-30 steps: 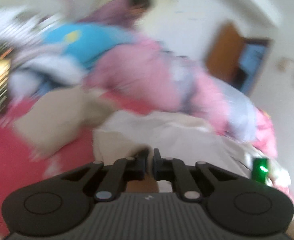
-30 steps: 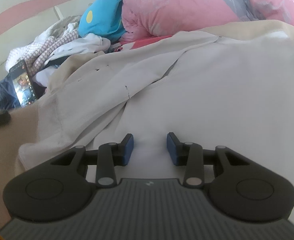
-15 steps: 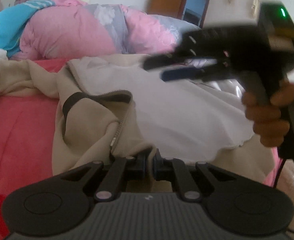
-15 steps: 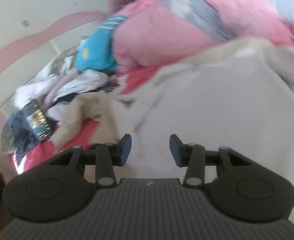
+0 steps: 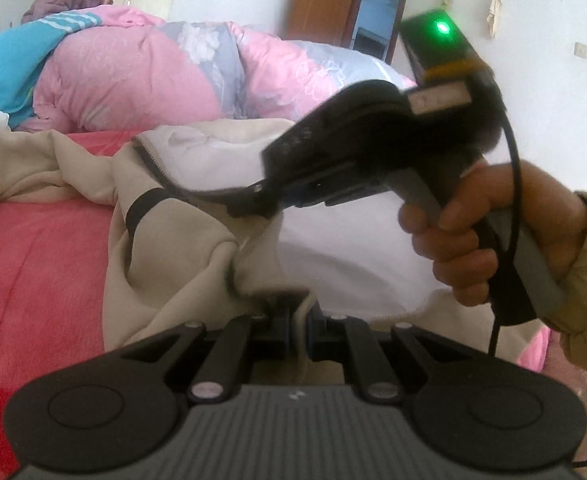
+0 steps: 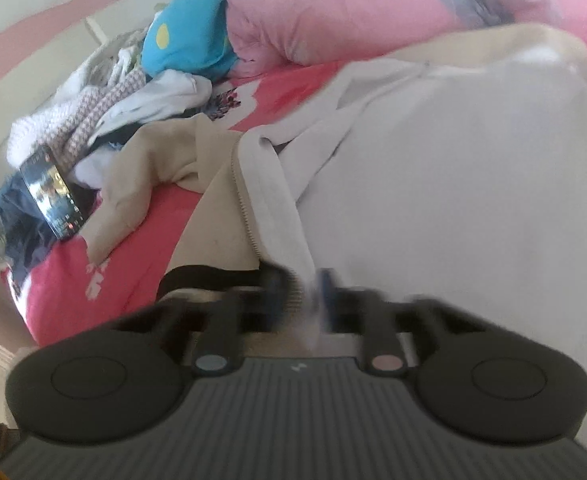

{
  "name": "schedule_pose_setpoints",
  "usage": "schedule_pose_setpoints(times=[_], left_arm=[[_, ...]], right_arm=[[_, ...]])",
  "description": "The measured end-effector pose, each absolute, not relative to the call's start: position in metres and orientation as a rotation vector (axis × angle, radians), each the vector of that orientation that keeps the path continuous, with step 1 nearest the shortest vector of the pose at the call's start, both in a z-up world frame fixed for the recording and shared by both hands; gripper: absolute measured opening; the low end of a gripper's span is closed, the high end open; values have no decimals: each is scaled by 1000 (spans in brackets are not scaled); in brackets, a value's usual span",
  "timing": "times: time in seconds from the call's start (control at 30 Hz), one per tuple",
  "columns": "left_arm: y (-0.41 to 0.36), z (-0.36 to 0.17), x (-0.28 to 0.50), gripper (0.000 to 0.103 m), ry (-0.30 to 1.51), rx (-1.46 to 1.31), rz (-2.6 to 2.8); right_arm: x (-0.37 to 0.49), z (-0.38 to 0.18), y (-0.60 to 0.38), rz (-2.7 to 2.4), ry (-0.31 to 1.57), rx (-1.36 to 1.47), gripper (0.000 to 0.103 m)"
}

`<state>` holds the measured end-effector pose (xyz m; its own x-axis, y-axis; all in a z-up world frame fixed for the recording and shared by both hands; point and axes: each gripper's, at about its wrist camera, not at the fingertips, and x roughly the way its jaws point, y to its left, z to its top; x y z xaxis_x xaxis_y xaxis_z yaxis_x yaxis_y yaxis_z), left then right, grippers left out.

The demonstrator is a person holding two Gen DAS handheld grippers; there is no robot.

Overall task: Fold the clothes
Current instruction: 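Grasp the beige hoodie edge with the left gripper and lift it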

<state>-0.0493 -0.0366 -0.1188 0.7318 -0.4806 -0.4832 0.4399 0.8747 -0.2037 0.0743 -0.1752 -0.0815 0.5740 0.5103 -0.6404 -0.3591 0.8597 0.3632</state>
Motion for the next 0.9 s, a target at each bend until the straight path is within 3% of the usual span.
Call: schedule_pose_setpoints(times=[0.23, 0.3, 0.4, 0.6, 0.67, 0.77, 0.9], left_arm=[[-42, -109, -58, 9, 516, -63, -532], [-41, -108, -58, 8, 520, -66, -525], [-34, -107, -55, 8, 525, -129, -557], [-50, -107, -56, 9, 556, -97, -609], [-54, -109, -56, 14, 589, -84, -620], [-44, -105, -63, 34, 589, -109, -603], [-12, -94, -78, 50, 562, -145, -543]], right_arm=[[56, -66, -206, 509, 713, 265, 5], [51, -62, -219, 487, 697, 280, 8], [37, -60, -247, 460, 677, 336, 21], [6, -73, -289, 404, 680, 404, 21], [0, -79, -295, 407, 693, 435, 21], [1, -85, -298, 419, 706, 476, 25], [15, -90, -293, 456, 739, 511, 41]])
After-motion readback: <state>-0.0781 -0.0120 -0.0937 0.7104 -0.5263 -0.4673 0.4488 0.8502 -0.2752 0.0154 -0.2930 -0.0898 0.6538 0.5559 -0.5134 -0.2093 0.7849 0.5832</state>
